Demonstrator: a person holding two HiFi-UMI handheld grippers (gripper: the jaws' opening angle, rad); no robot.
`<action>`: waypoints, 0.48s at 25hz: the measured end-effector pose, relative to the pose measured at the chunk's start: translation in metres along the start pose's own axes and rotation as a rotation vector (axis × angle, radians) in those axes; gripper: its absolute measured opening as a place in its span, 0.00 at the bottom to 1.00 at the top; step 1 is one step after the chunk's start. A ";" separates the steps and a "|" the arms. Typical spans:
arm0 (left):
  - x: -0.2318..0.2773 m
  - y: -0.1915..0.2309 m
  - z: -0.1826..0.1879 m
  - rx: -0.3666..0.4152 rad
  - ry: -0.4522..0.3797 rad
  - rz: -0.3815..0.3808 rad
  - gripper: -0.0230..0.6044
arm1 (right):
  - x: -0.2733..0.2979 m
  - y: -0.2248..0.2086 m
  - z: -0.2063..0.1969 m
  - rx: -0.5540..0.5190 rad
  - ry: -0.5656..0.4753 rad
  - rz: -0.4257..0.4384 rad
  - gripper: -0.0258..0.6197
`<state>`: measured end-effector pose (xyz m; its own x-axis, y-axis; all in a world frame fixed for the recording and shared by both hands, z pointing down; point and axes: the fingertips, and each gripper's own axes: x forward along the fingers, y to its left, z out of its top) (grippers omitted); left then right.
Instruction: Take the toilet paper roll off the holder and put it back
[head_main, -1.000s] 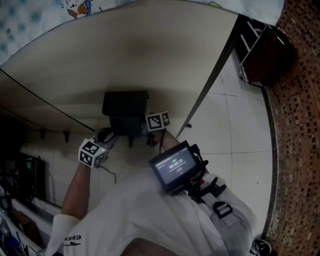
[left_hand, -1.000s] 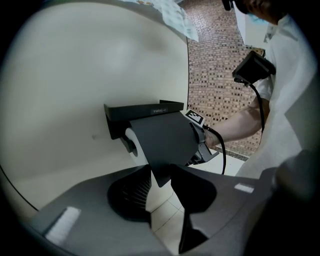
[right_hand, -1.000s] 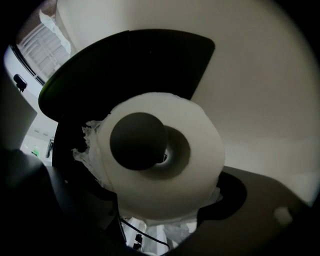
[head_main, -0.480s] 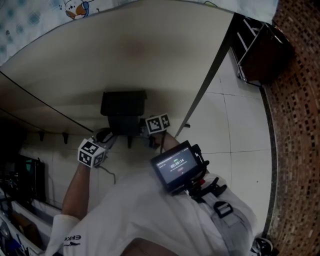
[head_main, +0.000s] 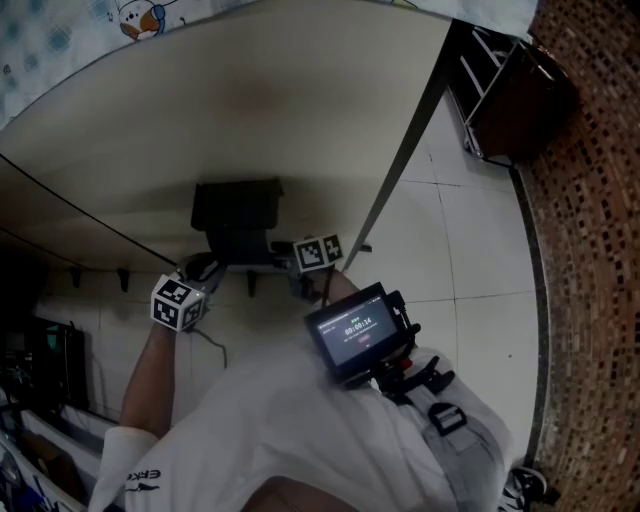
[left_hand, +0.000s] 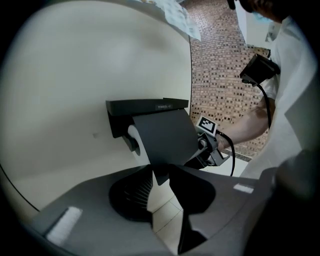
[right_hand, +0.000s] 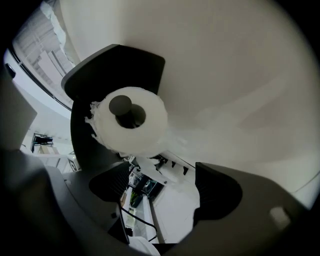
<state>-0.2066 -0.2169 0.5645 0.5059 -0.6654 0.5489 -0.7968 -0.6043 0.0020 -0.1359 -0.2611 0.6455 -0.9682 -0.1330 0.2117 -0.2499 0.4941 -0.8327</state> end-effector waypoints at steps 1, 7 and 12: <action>0.001 0.005 -0.002 -0.002 0.001 0.003 0.20 | 0.000 -0.003 -0.002 0.005 0.000 -0.011 0.70; 0.008 0.025 -0.007 -0.010 0.005 0.023 0.18 | -0.009 -0.014 -0.009 0.018 -0.017 -0.041 0.71; 0.020 0.042 -0.008 -0.022 0.004 0.052 0.18 | -0.013 -0.008 -0.009 -0.003 -0.025 -0.034 0.71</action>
<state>-0.2322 -0.2520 0.5818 0.4625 -0.6938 0.5521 -0.8291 -0.5591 -0.0080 -0.1214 -0.2556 0.6547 -0.9588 -0.1713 0.2267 -0.2826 0.4916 -0.8237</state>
